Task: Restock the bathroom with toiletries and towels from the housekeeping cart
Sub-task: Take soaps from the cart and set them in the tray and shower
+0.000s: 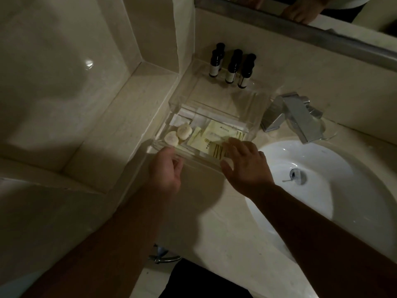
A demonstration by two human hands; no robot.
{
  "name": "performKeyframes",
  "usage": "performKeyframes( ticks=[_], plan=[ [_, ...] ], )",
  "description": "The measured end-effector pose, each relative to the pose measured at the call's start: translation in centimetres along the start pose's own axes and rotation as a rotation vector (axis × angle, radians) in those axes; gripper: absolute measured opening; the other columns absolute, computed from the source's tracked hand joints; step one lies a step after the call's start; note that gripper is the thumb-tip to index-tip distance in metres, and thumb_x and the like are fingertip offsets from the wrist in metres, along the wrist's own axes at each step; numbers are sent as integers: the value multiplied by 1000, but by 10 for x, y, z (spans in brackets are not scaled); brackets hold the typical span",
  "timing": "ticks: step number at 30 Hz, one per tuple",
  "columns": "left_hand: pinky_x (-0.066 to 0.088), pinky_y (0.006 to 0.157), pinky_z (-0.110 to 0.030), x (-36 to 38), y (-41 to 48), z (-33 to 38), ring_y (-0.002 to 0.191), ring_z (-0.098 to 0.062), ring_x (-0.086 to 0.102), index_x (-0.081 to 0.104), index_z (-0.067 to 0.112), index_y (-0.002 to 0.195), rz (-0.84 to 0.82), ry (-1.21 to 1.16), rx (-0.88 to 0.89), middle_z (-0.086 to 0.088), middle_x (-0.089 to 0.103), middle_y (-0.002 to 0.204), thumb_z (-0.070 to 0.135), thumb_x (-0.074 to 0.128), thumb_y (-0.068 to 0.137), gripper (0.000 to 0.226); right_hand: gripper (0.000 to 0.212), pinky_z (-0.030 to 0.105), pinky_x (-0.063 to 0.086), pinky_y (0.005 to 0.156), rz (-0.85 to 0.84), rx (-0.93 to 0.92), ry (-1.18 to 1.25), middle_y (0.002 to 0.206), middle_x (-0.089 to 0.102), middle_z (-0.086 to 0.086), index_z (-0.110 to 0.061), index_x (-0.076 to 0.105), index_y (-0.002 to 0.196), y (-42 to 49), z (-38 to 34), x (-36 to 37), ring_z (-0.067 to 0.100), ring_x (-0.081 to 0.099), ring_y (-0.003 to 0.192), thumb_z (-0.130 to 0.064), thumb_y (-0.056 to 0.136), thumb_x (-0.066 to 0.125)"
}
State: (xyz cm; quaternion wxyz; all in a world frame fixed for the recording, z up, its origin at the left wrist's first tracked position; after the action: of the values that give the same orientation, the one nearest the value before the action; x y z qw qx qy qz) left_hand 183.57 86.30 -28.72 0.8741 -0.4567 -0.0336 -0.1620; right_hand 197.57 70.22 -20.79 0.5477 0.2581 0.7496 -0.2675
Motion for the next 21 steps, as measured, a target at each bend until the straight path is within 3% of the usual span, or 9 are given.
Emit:
performKeyframes(
  ticks=[2,4,6,9,11,15,17,19,21],
  plan=[
    [57,73,-27,-4,-5,-7,86,-17,64,63,11,98,19,23,-43,-3,63,92,12,62,94,5,58,45,40,103,-88,-1,-65,158,34,-3,-28,34,150,2,4,11,30,33,139,-56,99,32],
    [58,78,-36,3,-15,-14,82,-23,65,63,9,93,-29,40,-105,-10,64,87,17,57,95,10,58,45,40,102,-115,6,-110,160,29,-4,-30,30,152,5,8,15,32,31,140,-57,100,30],
    [55,80,-36,9,-21,-19,79,-22,63,58,11,90,-51,78,-129,-9,62,87,16,52,97,10,59,45,40,102,-128,17,-131,160,28,-3,-30,30,152,8,10,15,34,31,140,-58,100,29],
    [57,87,-40,14,-21,-18,89,-21,65,57,14,92,-114,119,-70,-9,65,94,1,60,94,14,61,43,40,99,-119,13,-166,161,27,-2,-28,30,153,14,9,11,34,33,138,-58,100,29],
    [56,93,-39,19,-20,-19,97,-19,66,57,14,102,-140,154,-42,-8,66,99,1,67,90,21,61,43,40,98,-105,15,-178,160,27,-1,-27,31,152,18,11,7,34,33,137,-58,100,29],
    [56,97,-43,23,-10,-15,107,-22,66,58,6,123,-127,111,-8,-9,67,107,11,69,90,36,55,42,44,89,-30,-50,-176,152,42,4,-22,43,145,23,9,-3,35,45,126,-50,98,31],
    [57,95,-44,31,-6,-16,108,-28,68,64,7,114,-140,110,-46,-12,69,111,10,71,85,30,53,42,47,84,26,-92,-154,143,55,6,-18,55,136,24,5,-11,36,52,118,-45,95,35],
    [54,96,-38,39,-9,-8,95,-24,68,65,7,99,-137,67,-11,-11,68,99,10,62,87,12,48,41,48,80,76,-101,-134,134,62,8,-15,63,127,25,4,-18,35,56,111,-42,94,41],
    [54,94,-35,47,-13,-6,89,-22,65,64,9,94,-103,-33,-61,-10,65,95,11,56,90,9,44,38,47,77,115,-100,-133,125,66,8,-13,68,116,26,4,-23,33,58,105,-41,93,43]
  ],
)
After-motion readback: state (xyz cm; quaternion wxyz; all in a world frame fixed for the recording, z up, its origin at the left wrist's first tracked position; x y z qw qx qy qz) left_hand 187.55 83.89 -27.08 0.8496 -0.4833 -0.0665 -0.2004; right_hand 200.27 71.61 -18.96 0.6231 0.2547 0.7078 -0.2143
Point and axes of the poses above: each hand's wrist, its own y-axis towards the middle knuckle, its own x-axis out of the palm, z = x × y, the point moved 10 cm from there along y, towards the middle knuckle
